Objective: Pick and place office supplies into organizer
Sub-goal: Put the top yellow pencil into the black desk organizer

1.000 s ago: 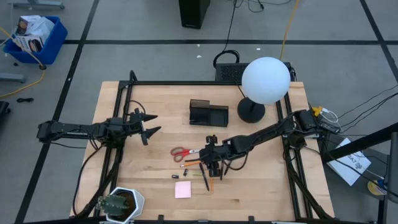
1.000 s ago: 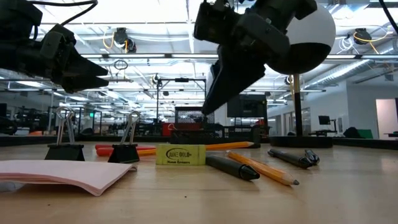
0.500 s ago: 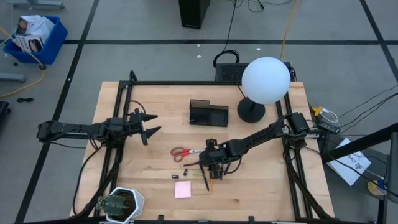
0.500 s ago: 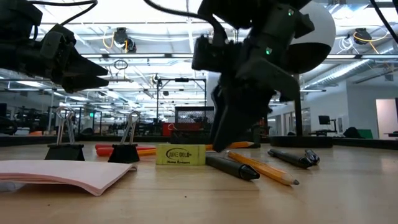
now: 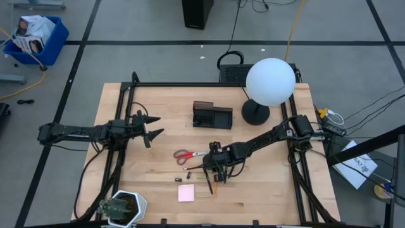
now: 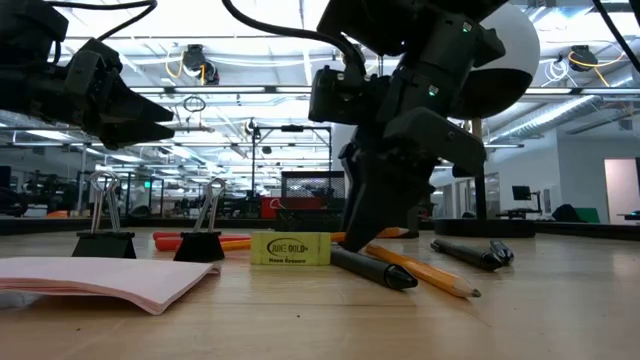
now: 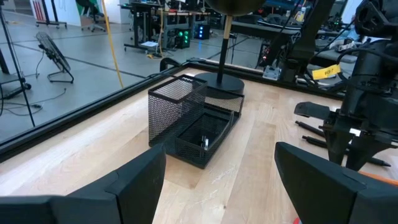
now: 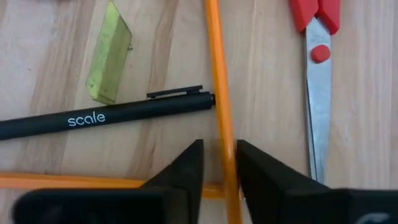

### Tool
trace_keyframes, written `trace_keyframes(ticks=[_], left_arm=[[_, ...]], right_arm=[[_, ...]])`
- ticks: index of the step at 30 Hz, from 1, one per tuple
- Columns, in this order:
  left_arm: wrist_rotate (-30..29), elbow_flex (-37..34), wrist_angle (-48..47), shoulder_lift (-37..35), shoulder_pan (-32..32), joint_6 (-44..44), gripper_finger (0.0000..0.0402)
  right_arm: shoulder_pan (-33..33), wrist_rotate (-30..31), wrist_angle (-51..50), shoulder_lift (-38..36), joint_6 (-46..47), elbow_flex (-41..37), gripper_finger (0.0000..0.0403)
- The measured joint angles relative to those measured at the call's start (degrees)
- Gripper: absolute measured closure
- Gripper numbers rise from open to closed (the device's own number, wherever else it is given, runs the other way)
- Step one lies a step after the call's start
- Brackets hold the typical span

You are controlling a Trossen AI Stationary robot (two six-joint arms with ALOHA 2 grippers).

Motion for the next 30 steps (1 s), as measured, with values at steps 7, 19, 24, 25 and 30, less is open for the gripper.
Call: trace_keyframes(ticks=[7, 19, 24, 25, 30], left_arm=[[0.0, 0.0, 0.0, 0.0, 0.0, 0.0, 0.0096], [0.0, 0.0, 0.0, 0.0, 0.0, 0.0, 0.0096], [0.0, 0.0, 0.1, 0.0, 0.0, 0.0, 0.0096], [0.0, 0.0, 0.7, 0.0, 0.0, 0.0, 0.0096], [0.0, 0.0, 5.5, 0.0, 0.0, -0.8, 0.0096]], right_arm=[[0.0, 0.1, 0.0, 0.0, 2.7, 0.0, 0.0381], [0.1, 2.0, 2.8, 0.0, 6.1, 0.0, 0.0387], [0.2, 4.7, 3.4, -0.4, 6.1, 0.0, 0.0385], [0.2, 5.0, 3.4, -0.5, 6.1, 0.0, 0.0386], [0.2, 6.4, 5.7, -0.7, 6.8, 0.0, 0.0386]])
